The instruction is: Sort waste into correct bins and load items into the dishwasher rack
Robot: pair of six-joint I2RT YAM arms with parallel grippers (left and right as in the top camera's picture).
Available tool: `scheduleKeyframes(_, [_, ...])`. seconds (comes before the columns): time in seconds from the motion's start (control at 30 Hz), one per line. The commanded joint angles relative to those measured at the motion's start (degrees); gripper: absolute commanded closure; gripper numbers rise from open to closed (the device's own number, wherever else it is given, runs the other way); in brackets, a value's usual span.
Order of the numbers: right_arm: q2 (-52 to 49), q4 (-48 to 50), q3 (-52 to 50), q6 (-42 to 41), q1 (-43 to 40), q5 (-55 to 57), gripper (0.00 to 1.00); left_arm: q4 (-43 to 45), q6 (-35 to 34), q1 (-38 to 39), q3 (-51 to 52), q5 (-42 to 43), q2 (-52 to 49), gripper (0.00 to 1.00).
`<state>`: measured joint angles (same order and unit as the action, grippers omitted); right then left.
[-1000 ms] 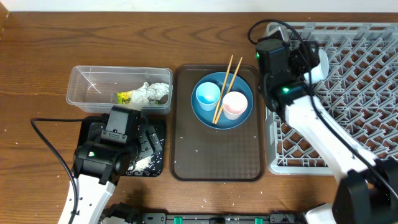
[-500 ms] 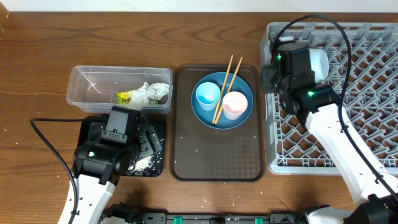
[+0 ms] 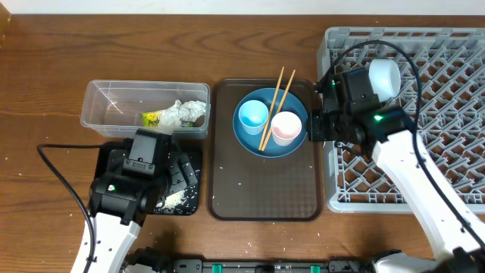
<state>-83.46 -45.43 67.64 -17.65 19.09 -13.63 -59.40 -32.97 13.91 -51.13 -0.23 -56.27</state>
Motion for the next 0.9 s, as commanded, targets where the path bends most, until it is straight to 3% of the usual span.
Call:
scheduleKeyframes(0.0, [4.63, -0.55, 0.09, 3.15, -0.7, -0.61, 0.82, -0.15, 0.17, -0.24, -0.31, -0.68, -0.22, 0.04])
scheduleKeyframes(0.13, [7.69, -2.86, 0.09, 2.86, -3.67, 0.11, 0.79, -0.15, 0.17, -0.24, -0.31, -0.68, -0.22, 0.04])
scheduleKeyframes(0.2, [8.66, -5.09, 0.09, 1.77, -5.79, 0.09, 0.72, -0.11, 0.15, -0.24, -0.31, -0.68, -0.22, 0.04])
scheduleKeyframes(0.37, [9.2, -11.13, 0.09, 1.86, -10.62, 0.09, 0.64, 9.99, -1.9, -0.24, -0.31, 0.48, -0.33, 0.03])
scheduleKeyframes(0.57, [9.2, -13.86, 0.09, 1.84, -12.28, 0.09, 0.29, 19.82, -2.03, 0.98, -0.31, 14.91, -3.17, 0.01])
scheduleKeyframes(0.63, [9.2, -13.94, 0.09, 1.84, -12.28, 0.09, 0.01, 24.11, -2.01, 2.8, -0.31, 18.47, -5.84, 0.02])
scheduleKeyframes(0.87, [9.2, -15.8, 0.07, 1.84, -12.26, 0.09, 0.01, 29.57, -1.55, 7.06, -3.21, 19.1, -17.18, 0.1])
